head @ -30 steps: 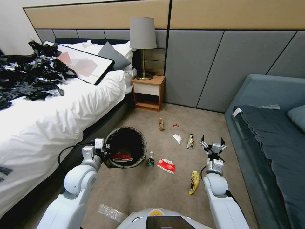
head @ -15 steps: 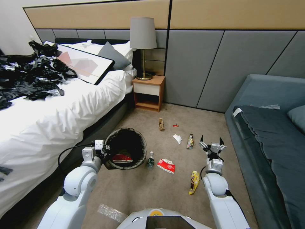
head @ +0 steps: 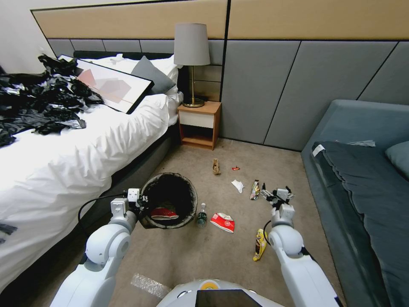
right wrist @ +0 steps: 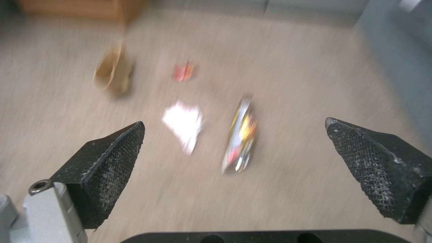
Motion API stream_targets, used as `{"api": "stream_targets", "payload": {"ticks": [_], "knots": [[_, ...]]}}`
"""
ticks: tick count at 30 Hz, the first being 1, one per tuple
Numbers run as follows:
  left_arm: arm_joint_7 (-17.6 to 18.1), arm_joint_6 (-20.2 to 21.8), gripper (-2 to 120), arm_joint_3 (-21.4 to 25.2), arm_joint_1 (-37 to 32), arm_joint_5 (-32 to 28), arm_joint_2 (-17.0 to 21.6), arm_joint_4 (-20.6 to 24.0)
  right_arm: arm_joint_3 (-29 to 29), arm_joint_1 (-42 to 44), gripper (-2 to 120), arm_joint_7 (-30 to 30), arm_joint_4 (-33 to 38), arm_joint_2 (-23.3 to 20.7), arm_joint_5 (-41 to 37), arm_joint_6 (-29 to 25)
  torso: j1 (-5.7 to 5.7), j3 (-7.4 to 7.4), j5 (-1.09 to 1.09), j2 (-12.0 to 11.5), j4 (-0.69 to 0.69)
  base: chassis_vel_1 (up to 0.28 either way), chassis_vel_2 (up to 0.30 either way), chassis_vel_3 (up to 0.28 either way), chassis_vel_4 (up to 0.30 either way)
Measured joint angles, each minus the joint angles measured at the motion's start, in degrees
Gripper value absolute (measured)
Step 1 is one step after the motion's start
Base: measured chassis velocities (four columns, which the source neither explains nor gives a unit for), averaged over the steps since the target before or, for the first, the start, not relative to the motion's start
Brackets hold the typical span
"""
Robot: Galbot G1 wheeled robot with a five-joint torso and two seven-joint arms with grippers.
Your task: Pick up the trash bin, then pick up the garbage from the floor and place it into the trash bin.
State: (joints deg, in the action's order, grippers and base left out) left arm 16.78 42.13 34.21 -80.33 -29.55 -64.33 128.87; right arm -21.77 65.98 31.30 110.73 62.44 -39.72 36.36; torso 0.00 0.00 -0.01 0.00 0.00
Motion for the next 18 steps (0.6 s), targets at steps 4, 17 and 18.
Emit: {"api": "stream_targets", "payload": {"ticks": [4, 17, 18], "knots": [[-0.01, 0.0, 0, 0.06, -0.25, 0.07, -0.1, -0.1, 1.9, -5.43, 100, 2.64, -4.8, -2.17, -15.14, 6.35, 0.0, 0.0, 0.02, 0.0, 0.0, 0.0, 0.0, 0.0, 0.0], [-0.12, 0.0, 0, -0.2, -0.03, 0.37, -0.47, -0.92, 4.45, -7.28, 100, 1.97, -19.99, 1.9, -17.73, 6.38, 0.0, 0.0, 0.03, 0.0, 0.0, 0.0, 0.0, 0.0, 0.0], [-0.12, 0.0, 0, -0.2, 0.02, 0.38, -0.46, -1.08, 4.27, -6.92, 100, 1.66, -20.89, 2.27, -16.57, 6.31, 0.0, 0.0, 0.02, 0.0, 0.0, 0.0, 0.0, 0.0, 0.0]]}}
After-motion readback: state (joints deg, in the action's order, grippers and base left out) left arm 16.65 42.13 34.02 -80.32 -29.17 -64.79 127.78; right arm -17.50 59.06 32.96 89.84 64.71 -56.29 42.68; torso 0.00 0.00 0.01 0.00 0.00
